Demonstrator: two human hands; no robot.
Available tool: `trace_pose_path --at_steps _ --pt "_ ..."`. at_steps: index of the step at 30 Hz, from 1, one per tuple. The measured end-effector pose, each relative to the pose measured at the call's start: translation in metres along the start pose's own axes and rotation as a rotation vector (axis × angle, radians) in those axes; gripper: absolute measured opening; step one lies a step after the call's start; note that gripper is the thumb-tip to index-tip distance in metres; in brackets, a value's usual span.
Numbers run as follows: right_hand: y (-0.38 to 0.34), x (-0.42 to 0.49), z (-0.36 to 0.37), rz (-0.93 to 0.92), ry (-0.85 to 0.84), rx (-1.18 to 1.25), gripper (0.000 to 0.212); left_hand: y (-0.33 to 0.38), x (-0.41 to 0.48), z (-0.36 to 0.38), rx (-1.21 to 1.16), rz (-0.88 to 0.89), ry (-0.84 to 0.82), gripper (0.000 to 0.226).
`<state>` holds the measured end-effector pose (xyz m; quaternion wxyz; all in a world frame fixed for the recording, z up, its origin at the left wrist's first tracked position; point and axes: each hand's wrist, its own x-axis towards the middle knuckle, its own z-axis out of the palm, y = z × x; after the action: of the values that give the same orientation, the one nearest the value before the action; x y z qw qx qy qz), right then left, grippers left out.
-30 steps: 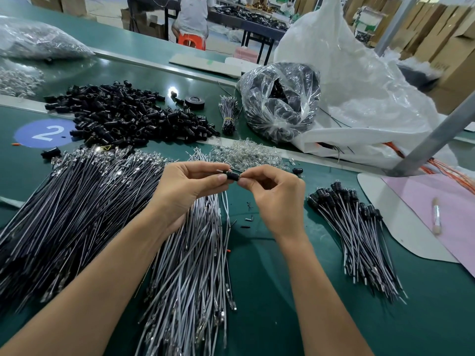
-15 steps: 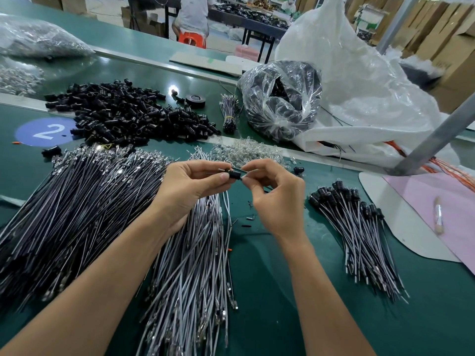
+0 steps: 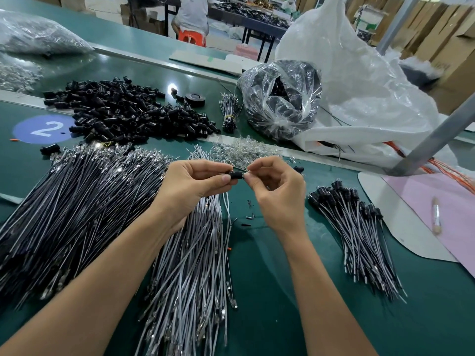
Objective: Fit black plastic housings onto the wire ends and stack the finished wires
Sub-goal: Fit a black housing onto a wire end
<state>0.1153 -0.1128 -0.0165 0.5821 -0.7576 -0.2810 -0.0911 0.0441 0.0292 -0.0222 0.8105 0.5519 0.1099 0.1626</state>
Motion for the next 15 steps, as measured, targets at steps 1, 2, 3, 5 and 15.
trace_pose_path --at_steps 1,2,3,5,15 --pt "-0.0003 -0.0001 0.0000 -0.006 0.001 0.000 0.020 -0.0003 0.0000 -0.0001 0.017 0.000 0.004 0.024" --pt "-0.0006 -0.0001 0.0000 -0.014 -0.001 -0.005 0.021 -0.0008 -0.0002 0.0000 0.033 0.002 0.009 0.022" --pt "-0.0006 0.0001 -0.0002 -0.022 -0.007 -0.015 0.021 -0.0012 -0.0005 0.0003 0.044 0.007 0.010 0.021" --pt "-0.0001 0.0007 -0.0005 -0.034 -0.024 -0.045 0.020 -0.0007 -0.0011 0.0010 0.042 0.019 0.010 0.020" --pt "0.0045 0.0009 -0.0064 -0.074 -0.093 -0.161 0.027 -0.0031 -0.0018 0.0015 0.118 0.044 -0.029 0.021"
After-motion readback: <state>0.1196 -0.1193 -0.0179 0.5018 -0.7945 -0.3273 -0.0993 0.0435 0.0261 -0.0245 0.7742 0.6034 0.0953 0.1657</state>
